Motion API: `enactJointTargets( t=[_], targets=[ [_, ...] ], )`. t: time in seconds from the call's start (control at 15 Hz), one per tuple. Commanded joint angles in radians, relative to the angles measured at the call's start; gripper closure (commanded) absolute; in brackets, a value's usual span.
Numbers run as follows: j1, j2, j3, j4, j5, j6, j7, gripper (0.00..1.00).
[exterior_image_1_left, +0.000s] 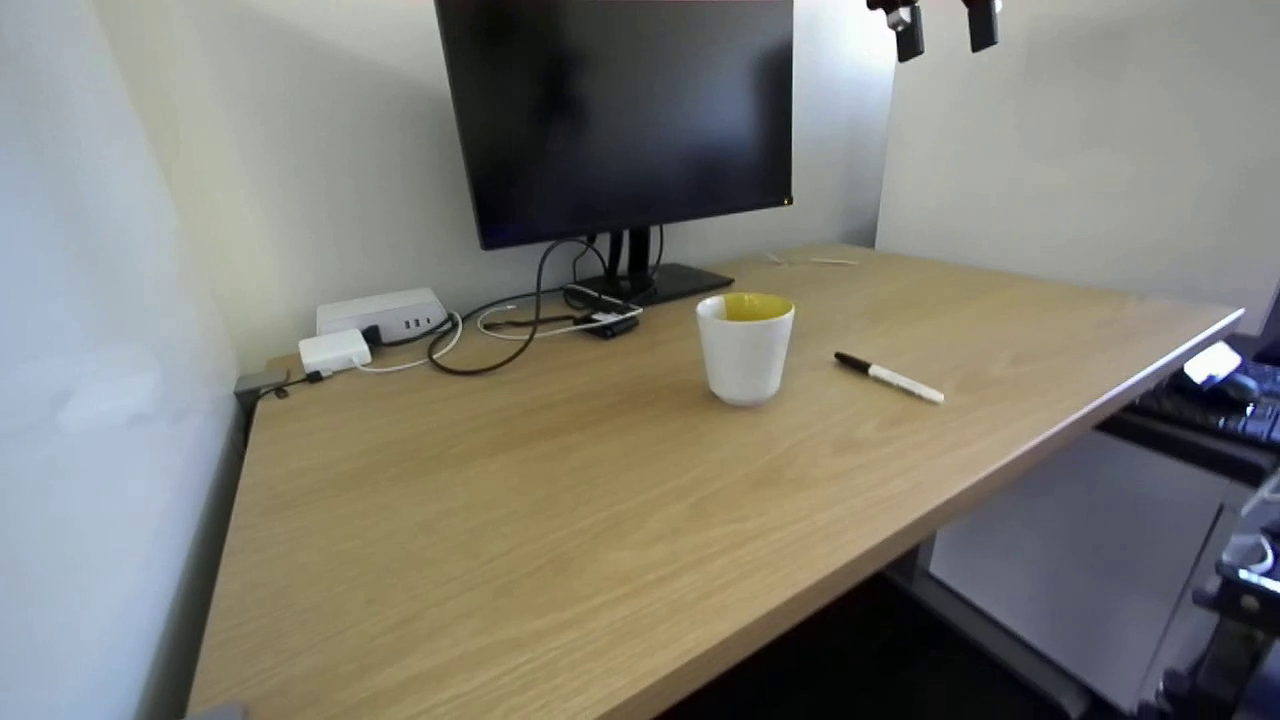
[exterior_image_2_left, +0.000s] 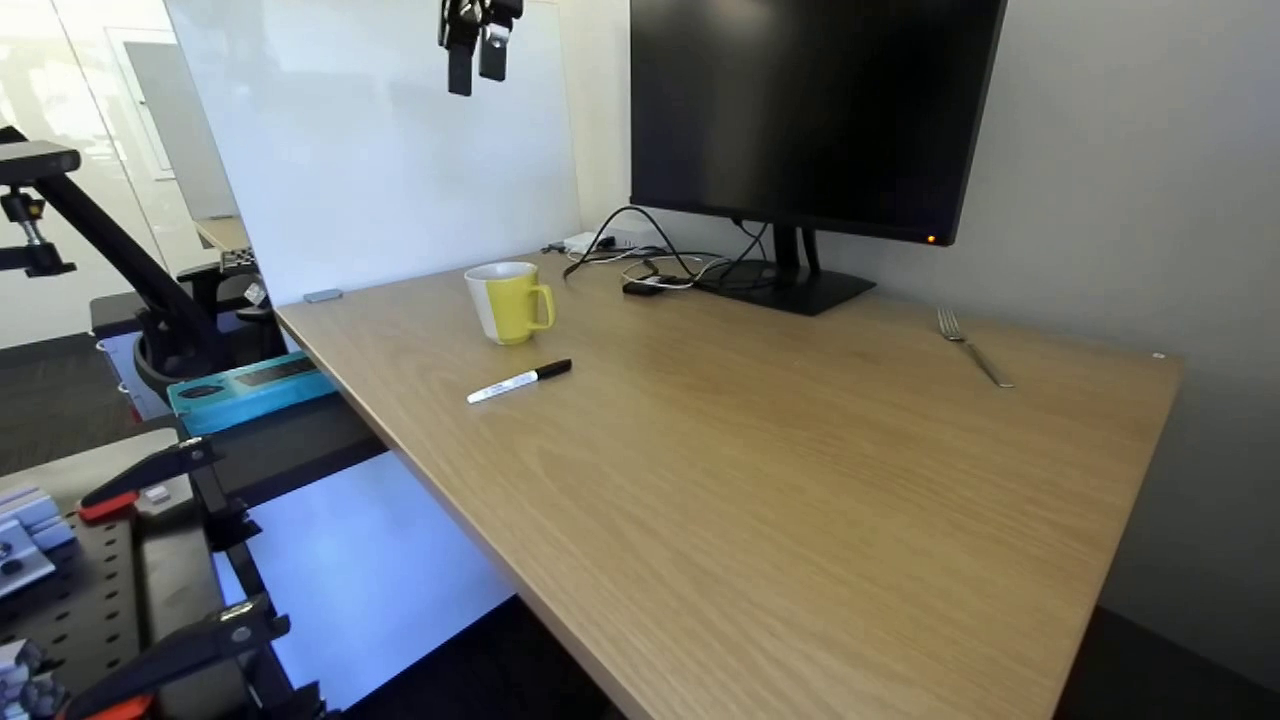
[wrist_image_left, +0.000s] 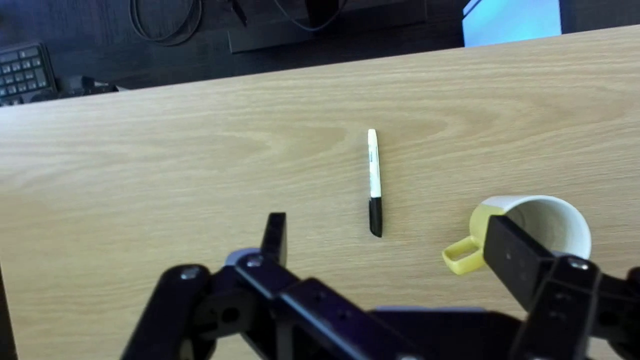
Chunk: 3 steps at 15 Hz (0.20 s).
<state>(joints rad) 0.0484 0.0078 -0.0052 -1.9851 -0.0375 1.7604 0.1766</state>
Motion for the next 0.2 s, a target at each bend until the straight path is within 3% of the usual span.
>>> enactJointTargets(
  t=[0.0, 0.13],
  targets=[
    [-0.027, -0.024, -0.003, -0.023, 0.013, -0.013, -0.001, 0.00],
    [-0.042, -0.059, -0.013, -0.058, 0.029, -0.018, -0.001, 0.00]
  ],
)
